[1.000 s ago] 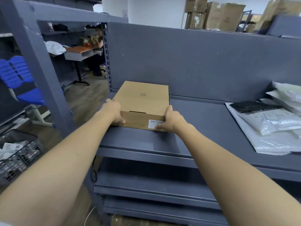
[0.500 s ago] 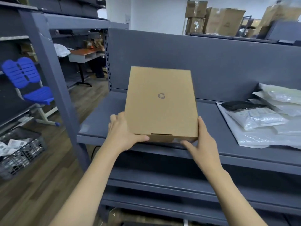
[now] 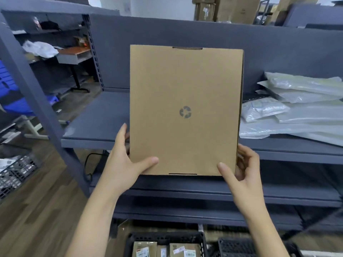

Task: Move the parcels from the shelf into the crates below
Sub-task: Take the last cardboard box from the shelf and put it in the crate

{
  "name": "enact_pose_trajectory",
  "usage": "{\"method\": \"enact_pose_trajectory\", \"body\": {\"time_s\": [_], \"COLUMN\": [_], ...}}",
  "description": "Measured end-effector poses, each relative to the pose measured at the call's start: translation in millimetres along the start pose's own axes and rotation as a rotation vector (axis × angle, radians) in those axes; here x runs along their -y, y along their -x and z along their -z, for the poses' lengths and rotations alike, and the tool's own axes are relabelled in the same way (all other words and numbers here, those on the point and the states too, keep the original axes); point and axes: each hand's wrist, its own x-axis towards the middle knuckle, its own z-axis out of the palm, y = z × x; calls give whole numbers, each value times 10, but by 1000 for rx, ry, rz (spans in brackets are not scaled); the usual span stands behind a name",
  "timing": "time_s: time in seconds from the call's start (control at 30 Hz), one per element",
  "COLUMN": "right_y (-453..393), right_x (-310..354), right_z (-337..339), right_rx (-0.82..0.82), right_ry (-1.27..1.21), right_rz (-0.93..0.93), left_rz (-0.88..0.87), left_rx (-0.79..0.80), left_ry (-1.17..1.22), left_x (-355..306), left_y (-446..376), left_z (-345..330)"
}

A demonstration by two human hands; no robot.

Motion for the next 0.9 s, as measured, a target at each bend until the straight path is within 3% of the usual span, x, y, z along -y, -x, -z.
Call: {"method": "enact_pose_trajectory", "body": {"time_s": [0.1,0.23,0.4,0.57,0.77,0.9], "right_y": [-122,-239,-267,-218,-196,-193], "right_x": [25,68,39,112,270,340], "right_z": [74,200,292,269,223,184], "right_rx": [10,207,327,410,459,455], "right_ry": [-38,30,-88,86,231,528], "right_rz": [-70,-140,-176,-166,-125,-72], "left_rz": [-27,-3,44,60,-70,-209], "left_rx": [32,44,61,24,-267,-222], "left_ry": [-24,32,128,115,-109,-543], "left_x": [36,82,66,75,-99,-242], "left_y": [37,68,155,140,204,265], "left_z": [-49,-39,2,12,95,205]}}
